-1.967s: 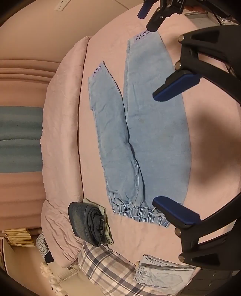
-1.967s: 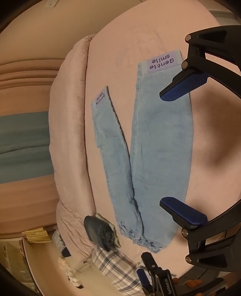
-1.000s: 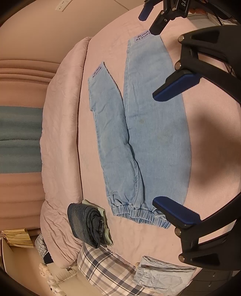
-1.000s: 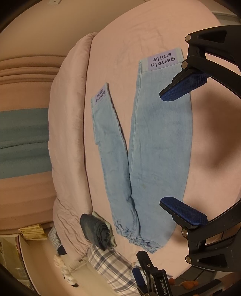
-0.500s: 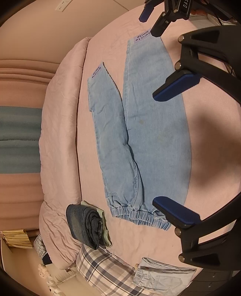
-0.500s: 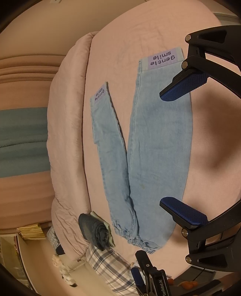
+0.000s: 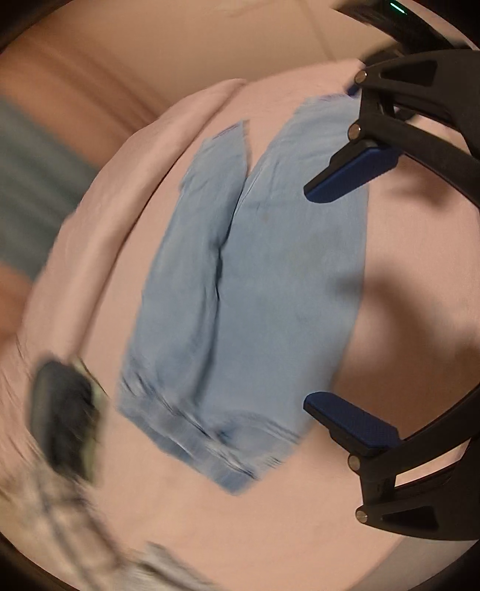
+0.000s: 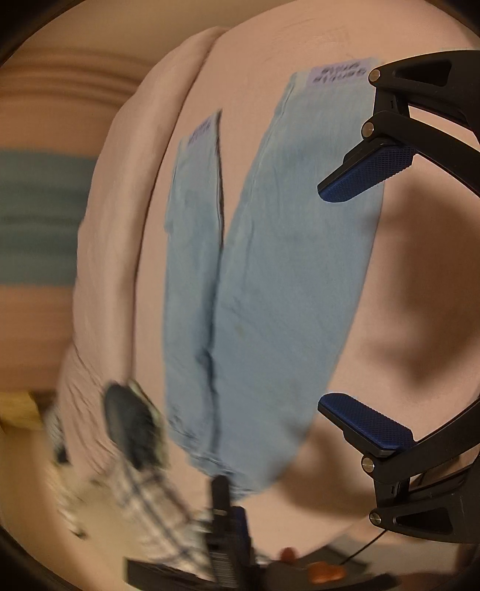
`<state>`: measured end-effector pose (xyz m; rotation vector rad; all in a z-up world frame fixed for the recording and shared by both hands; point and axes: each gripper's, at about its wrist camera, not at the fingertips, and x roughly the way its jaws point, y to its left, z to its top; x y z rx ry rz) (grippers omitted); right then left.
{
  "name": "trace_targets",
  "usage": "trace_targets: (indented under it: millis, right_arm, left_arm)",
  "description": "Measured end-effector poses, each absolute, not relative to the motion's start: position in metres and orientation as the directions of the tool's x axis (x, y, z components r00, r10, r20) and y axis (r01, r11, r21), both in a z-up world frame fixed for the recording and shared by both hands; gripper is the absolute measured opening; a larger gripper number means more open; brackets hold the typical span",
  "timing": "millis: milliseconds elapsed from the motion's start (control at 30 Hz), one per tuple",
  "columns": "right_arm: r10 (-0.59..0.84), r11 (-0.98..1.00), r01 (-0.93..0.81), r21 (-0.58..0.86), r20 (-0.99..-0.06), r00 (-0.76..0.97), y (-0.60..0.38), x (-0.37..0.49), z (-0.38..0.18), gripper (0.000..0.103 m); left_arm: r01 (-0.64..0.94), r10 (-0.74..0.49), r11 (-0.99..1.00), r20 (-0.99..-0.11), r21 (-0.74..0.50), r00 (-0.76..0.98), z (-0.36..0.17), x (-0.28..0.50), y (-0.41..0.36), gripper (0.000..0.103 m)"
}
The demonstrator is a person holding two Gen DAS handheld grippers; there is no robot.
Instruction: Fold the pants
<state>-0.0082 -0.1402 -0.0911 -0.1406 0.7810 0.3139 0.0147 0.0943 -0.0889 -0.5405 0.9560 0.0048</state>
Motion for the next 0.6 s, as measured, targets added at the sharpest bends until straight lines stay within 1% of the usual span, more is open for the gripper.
trace_targets:
  millis: [100,133,167,200,333,433,533,600]
  right_arm:
    - [0.243,0.917,-0.396,-0.055,-0.711,0.66,-0.112,-0.01,-0.105,0.103]
    - [0.249,0.908,-0.414,-0.067,-0.707,0.662,-0.105,-0.012,-0.109,0.103]
    - [0.255,0.897,-0.433,-0.082,-0.704,0.662,-0.096,-0.014,-0.113,0.103]
    - [0.264,0.885,-0.455,-0.098,-0.7,0.664,-0.087,-0.016,-0.117,0.103]
    - [0.293,0.83,-0.534,-0.162,-0.688,0.664,-0.053,-0.023,-0.129,0.103]
    - [0.309,0.776,-0.595,-0.211,-0.695,0.649,-0.027,-0.022,-0.139,0.103]
    - [0.31,0.725,-0.638,-0.259,-0.704,0.638,-0.004,-0.022,-0.153,0.103]
    - [0.31,0.698,-0.654,-0.292,-0.7,0.643,0.009,-0.019,-0.154,0.094]
  left_arm:
    - [-0.366,-0.188,0.836,-0.84,-0.408,0.508,-0.098,0.002,0.119,0.103]
    - [-0.393,-0.19,0.818,-0.842,-0.42,0.506,-0.101,0.001,0.124,0.103]
    - [-0.369,-0.215,0.795,-0.792,-0.482,0.571,-0.109,0.007,0.132,0.103]
    - [-0.371,-0.233,0.77,-0.77,-0.519,0.594,-0.116,0.009,0.139,0.103]
    - [-0.396,-0.254,0.72,-0.748,-0.57,0.614,-0.137,0.016,0.153,0.102]
    - [-0.408,-0.258,0.702,-0.743,-0.583,0.618,-0.15,0.022,0.155,0.102]
    - [-0.391,-0.218,0.735,-0.738,-0.555,0.638,-0.144,0.032,0.149,0.102]
    - [-0.387,-0.198,0.75,-0.74,-0.536,0.643,-0.146,0.04,0.148,0.1]
